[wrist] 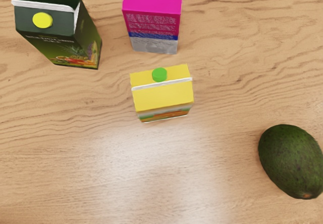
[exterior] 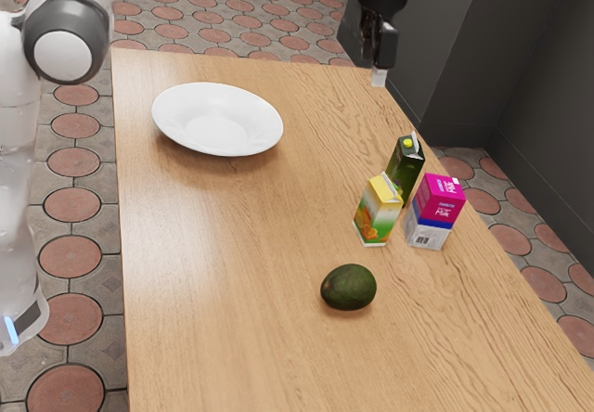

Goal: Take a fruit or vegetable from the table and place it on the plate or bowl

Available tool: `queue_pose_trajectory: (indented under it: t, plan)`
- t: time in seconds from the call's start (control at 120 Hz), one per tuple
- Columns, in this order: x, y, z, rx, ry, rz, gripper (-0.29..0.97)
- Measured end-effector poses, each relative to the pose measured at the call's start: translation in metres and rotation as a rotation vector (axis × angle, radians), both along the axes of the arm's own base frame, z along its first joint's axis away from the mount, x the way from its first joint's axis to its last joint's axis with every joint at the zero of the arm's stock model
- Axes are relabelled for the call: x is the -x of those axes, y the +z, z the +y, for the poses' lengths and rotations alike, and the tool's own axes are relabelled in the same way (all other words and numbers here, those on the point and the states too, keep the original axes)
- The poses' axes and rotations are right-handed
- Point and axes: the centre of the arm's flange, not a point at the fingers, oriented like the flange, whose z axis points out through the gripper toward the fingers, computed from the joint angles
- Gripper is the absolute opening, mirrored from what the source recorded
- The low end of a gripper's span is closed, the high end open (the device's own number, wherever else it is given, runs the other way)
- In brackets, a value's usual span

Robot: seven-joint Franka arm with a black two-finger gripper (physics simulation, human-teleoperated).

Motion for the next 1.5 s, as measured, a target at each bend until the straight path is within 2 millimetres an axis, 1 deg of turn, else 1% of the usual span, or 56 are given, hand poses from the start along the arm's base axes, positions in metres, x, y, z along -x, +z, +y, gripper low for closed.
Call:
queue_pose_trajectory:
  t: [0.042,0.067,0.1,0.142,0.192,0.217,0.35,0.417,0.483,0.583,0.683,0.758,0.8,0.883,0.975,1.05,1.142,1.342,1.433,1.5]
  plan:
    - [-0.014,-0.019,-0.022,0.006,-0.044,0.024,0.68]
    - [-0.02,-0.028,-0.032,0.009,-0.063,0.033,0.68]
    - [-0.026,-0.037,-0.04,0.012,-0.079,0.04,0.68]
    - [-0.031,-0.042,-0.046,0.013,-0.09,0.04,0.68]
    - [-0.033,-0.044,-0.051,0.009,-0.099,0.034,0.68]
    - [-0.034,-0.045,-0.056,0.003,-0.108,0.031,0.68]
    - [-0.034,-0.058,-0.107,-0.021,-0.193,0.035,0.68]
    - [-0.033,-0.06,-0.121,-0.024,-0.215,0.027,0.68]
    - [-0.037,-0.086,-0.13,-0.033,-0.228,0.065,0.68]
    - [-0.046,-0.123,-0.126,-0.035,-0.215,0.095,0.68]
    - [-0.054,-0.16,-0.119,-0.038,-0.156,0.125,0.68]
    - [-0.056,-0.189,-0.115,-0.038,-0.12,0.135,0.68]
    - [-0.054,-0.2,-0.115,-0.035,-0.106,0.13,0.68]
    - [-0.051,-0.208,-0.113,-0.029,-0.079,0.106,0.68]
    - [-0.039,-0.214,-0.109,-0.021,-0.05,0.09,0.68]
    - [-0.03,-0.216,-0.1,-0.016,-0.02,0.078,0.68]
    - [-0.023,-0.216,-0.093,-0.008,0.01,0.061,0.68]
    - [0.0,-0.223,-0.088,-0.002,0.052,0.055,0.68]
    - [0.004,-0.225,-0.088,0.004,0.066,0.051,0.68]
    - [0.008,-0.222,-0.088,0.009,0.074,0.042,0.68]
